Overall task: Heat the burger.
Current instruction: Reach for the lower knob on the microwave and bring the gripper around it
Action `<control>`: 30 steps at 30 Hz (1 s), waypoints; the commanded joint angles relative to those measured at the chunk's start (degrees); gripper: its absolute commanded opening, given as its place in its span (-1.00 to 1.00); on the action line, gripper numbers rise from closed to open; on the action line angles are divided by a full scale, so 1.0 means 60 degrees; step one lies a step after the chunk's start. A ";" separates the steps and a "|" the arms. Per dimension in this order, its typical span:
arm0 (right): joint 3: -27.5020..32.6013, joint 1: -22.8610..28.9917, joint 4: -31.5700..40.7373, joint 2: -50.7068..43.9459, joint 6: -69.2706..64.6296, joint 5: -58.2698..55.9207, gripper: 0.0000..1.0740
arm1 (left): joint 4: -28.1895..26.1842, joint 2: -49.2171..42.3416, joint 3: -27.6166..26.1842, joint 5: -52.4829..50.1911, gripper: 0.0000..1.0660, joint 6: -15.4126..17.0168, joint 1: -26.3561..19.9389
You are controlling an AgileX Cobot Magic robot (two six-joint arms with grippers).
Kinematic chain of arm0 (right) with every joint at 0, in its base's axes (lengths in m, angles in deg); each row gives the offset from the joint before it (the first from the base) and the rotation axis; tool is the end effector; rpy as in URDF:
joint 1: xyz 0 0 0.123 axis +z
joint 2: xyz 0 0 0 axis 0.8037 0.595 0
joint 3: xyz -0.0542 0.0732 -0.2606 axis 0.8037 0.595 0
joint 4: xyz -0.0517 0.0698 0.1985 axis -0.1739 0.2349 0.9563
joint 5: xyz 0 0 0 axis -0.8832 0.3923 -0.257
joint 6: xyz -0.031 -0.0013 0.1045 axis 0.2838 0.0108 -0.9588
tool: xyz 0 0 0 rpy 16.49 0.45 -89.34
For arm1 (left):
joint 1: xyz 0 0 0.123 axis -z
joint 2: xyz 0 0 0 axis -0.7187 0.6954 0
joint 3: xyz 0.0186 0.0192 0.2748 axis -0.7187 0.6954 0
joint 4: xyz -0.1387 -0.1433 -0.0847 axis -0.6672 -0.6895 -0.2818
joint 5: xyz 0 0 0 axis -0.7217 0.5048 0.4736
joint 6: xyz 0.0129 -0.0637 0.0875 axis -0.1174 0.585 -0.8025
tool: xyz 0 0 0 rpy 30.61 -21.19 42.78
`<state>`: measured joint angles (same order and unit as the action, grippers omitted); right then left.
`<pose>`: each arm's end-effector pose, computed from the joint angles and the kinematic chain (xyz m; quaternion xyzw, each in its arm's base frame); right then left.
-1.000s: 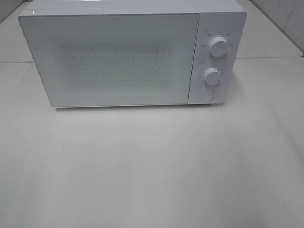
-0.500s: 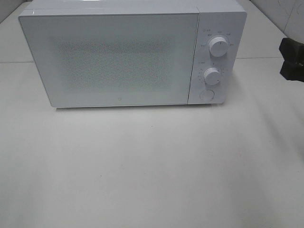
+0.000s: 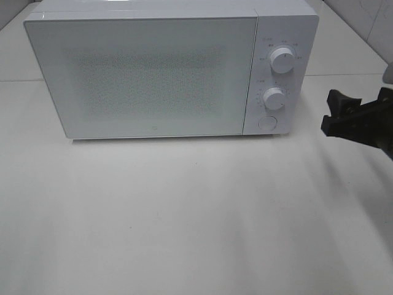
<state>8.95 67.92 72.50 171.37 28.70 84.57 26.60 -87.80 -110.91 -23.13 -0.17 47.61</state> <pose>0.2408 0.0420 0.1866 -0.0394 0.7333 0.0131 0.6786 -0.0142 -0.0046 0.2565 0.0137 0.8482 -0.0337 0.5284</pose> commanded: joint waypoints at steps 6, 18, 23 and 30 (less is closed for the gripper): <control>-0.0325 0.1642 0.1642 0.1222 0.0430 0.1958 0.42 | 0.0000 -0.0153 0.0038 0.0029 0.89 0.0000 -0.0029; -0.1872 0.2168 0.2053 0.2664 0.0477 0.2034 0.42 | 0.0000 -0.0153 0.0038 0.0029 0.89 0.0000 -0.0029; -0.2387 0.2168 0.2053 0.2970 0.0477 0.2024 0.42 | 0.0000 -0.0153 0.0038 0.0029 0.89 0.0000 -0.0029; -0.2989 0.2168 0.2044 0.3170 0.0477 0.1795 0.42 | 0.0010 -0.0153 0.0038 0.0029 0.89 0.0000 -0.0029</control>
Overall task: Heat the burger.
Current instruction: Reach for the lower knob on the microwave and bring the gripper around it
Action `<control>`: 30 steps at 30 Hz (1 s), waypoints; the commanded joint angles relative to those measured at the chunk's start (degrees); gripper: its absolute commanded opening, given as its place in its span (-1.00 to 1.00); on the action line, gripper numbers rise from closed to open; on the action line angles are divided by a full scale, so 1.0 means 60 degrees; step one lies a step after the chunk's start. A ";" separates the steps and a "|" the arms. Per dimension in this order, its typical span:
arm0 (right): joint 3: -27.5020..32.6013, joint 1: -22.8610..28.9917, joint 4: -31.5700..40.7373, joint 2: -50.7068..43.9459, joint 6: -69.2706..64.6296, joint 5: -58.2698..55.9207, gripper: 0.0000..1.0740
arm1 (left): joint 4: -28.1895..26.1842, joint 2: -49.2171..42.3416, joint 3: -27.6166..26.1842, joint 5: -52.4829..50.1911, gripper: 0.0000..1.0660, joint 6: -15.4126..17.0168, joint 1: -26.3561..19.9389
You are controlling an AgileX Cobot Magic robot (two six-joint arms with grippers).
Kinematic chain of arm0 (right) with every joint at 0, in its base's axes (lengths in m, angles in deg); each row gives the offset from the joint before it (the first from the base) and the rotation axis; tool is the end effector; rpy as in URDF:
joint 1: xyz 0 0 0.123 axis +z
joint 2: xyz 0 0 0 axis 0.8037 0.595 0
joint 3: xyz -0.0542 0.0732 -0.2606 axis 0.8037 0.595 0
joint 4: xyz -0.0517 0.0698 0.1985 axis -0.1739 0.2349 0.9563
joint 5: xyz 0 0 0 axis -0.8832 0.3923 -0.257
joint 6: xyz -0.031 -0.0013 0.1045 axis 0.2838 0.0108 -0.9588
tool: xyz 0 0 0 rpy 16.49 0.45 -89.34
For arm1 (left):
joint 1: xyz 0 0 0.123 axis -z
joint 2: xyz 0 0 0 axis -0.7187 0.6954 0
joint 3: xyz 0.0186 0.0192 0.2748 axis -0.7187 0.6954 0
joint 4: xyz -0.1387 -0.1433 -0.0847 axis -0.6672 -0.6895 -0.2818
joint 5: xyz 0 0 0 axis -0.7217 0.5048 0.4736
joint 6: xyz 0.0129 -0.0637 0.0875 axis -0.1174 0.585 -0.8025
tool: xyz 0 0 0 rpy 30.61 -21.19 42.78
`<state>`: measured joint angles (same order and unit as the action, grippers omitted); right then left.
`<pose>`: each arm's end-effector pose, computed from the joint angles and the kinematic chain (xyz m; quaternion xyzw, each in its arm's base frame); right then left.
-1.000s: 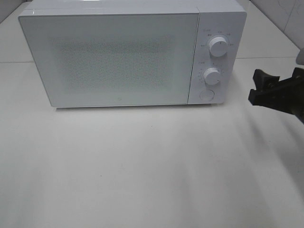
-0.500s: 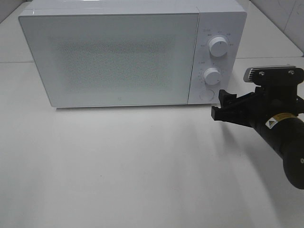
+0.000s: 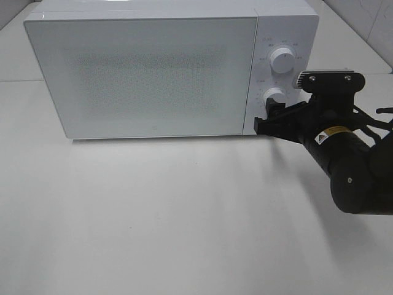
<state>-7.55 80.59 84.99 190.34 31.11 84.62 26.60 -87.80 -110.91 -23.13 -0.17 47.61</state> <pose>0.2976 0.1068 0.1457 -0.0455 0.7518 0.0185 0.6575 -0.0142 -0.0046 0.2565 0.0137 0.8482 -0.0337 0.5284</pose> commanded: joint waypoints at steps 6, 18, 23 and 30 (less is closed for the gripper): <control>-0.0659 0.0057 -0.0067 0.0286 0.0057 0.1633 0.42 | 0.0010 -0.0153 0.0038 0.0029 0.89 0.0000 -0.0029; -0.0869 0.0057 -0.0115 0.0458 -0.0038 0.1366 0.42 | 0.0010 -0.0153 0.0038 0.0029 0.89 0.0000 -0.0029; -0.0984 0.0057 -0.0153 0.0583 -0.0162 0.1308 0.42 | 0.0010 -0.0153 0.0038 0.0029 0.89 0.0000 -0.0029; -0.1060 0.0057 -0.0181 0.0640 -0.0239 0.1289 0.42 | 0.0010 -0.0153 0.0038 0.0029 0.89 0.0000 -0.0029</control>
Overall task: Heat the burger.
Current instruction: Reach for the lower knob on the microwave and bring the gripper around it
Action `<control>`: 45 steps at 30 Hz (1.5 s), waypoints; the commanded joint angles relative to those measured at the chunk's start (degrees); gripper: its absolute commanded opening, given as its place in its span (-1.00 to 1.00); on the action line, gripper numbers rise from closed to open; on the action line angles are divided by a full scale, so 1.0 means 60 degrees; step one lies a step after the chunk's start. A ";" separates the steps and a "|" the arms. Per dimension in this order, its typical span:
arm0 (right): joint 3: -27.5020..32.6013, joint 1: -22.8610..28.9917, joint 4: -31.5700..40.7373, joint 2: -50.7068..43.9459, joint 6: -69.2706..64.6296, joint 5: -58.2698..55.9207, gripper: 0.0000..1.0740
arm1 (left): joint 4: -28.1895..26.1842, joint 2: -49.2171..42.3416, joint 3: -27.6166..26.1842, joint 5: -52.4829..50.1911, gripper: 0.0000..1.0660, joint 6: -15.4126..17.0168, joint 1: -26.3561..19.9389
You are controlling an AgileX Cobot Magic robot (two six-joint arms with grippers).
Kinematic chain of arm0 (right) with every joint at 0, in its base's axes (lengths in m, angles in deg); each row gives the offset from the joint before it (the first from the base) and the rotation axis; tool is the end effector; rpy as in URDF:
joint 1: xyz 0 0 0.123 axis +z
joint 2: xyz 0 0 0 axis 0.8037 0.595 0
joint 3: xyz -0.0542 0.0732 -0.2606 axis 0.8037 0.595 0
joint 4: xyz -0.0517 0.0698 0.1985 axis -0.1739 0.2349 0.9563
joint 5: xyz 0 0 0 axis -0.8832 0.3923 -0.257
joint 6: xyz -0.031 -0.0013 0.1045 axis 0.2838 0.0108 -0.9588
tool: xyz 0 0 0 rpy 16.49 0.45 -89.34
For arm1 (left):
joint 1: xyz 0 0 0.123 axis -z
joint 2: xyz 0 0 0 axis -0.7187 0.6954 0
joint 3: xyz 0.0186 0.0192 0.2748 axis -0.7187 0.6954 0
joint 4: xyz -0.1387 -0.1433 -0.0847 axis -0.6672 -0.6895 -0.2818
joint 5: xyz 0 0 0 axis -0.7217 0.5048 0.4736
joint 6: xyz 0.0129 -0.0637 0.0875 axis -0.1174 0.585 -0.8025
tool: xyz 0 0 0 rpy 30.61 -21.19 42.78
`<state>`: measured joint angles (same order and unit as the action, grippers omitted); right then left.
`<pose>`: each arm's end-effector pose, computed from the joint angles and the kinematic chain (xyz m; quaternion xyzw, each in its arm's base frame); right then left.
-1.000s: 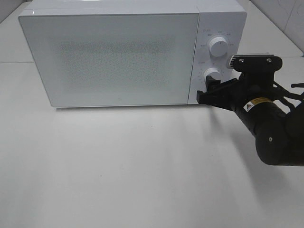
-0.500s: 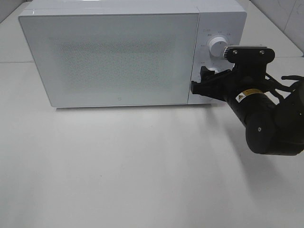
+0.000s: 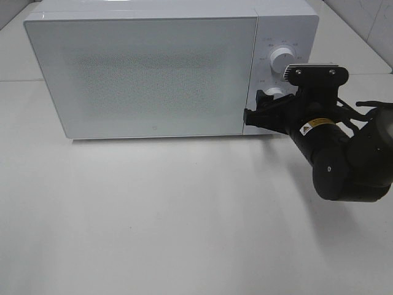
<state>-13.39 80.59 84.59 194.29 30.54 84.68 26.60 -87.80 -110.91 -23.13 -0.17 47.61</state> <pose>0.3183 0.1181 0.1419 -0.0401 0.7414 0.0283 0.6693 -0.0142 -0.0046 0.2565 0.0137 0.8482 -0.0337 0.5284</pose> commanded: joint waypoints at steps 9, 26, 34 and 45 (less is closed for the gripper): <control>-0.0286 0.0057 -0.0248 0.0286 -0.0248 0.1318 0.42 | 0.0010 -0.0153 0.0038 0.0029 0.89 0.0000 -0.0029; -0.0525 0.0019 -0.0220 0.0344 -0.0105 0.1289 0.42 | 0.0010 -0.0153 0.0038 0.0029 0.88 0.0000 -0.0029; -0.0563 0.0019 -0.0220 0.0468 -0.0105 0.1585 0.42 | 0.0010 -0.0153 0.0038 0.0029 0.88 0.0000 -0.0029; -0.0563 0.0019 -0.0181 0.0229 -0.0038 0.1872 0.39 | 0.0010 -0.0153 0.0038 0.0029 0.88 0.0000 -0.0029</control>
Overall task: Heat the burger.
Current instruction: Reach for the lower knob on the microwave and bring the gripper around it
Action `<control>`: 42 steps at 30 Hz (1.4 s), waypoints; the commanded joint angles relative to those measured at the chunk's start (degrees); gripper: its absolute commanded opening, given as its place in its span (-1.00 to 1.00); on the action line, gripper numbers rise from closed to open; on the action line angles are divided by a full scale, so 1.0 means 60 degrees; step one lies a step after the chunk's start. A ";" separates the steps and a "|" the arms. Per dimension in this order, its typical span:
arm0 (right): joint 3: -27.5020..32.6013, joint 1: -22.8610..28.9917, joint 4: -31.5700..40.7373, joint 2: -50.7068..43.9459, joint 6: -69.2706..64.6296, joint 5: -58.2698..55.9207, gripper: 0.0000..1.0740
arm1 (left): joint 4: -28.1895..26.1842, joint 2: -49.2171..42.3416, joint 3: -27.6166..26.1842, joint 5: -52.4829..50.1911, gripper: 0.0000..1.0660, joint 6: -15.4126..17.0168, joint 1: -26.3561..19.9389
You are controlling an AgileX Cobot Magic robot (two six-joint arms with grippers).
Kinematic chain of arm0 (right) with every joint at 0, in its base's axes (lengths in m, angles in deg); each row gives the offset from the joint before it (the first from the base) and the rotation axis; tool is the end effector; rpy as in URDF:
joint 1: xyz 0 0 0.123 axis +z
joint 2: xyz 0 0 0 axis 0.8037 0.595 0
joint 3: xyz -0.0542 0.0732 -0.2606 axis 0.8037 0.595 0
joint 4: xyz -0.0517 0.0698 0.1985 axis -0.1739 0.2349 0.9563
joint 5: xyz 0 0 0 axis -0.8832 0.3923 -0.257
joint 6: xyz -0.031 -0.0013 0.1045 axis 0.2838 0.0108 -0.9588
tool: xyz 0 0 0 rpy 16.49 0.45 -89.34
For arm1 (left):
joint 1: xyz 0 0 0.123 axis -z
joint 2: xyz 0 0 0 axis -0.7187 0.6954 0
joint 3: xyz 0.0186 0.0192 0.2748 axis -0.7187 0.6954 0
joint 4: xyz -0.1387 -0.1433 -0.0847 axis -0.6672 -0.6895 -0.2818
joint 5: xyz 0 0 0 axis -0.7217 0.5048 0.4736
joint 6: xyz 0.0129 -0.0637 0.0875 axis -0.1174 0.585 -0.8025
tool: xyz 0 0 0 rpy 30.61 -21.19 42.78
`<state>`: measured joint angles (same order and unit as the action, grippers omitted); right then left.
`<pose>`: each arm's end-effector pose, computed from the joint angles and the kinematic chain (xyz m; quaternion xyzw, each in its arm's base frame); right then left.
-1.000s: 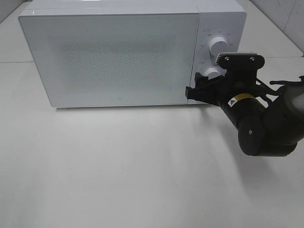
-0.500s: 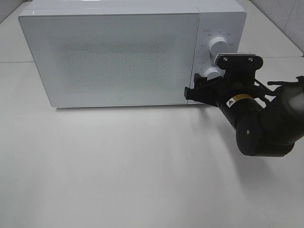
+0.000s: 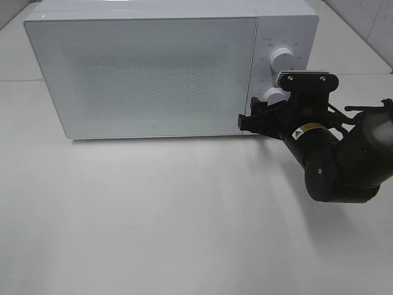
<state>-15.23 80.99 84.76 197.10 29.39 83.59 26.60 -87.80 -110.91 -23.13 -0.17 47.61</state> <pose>0.3239 0.1236 0.1290 -0.0373 0.7531 0.0344 0.6559 -0.0142 -0.0046 0.2565 0.0137 0.8482 -0.0337 0.5284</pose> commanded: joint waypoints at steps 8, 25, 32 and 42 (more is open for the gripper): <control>-0.0258 -0.0048 -0.0210 -0.0296 0.0210 0.2244 0.39 | 0.0010 -0.0153 0.0038 0.0029 0.88 0.0000 -0.0029; -0.0258 -0.0048 -0.0248 -0.0296 0.0411 0.2282 -0.17 | 0.0010 -0.0153 0.0038 0.0029 0.88 0.0000 -0.0029; -0.0258 -0.0048 -0.0248 -0.0296 0.0401 0.2254 -0.72 | 0.0010 -0.0153 0.0038 0.0029 0.88 0.0000 -0.0029; -0.0258 -0.0048 -0.0248 -0.0296 -0.2827 0.2254 -0.83 | 0.0010 -0.0153 0.0038 0.0029 0.88 0.0000 -0.0029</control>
<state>-15.23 81.04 84.70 196.07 22.40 83.31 26.60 -87.80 -110.91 -23.13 -0.17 47.61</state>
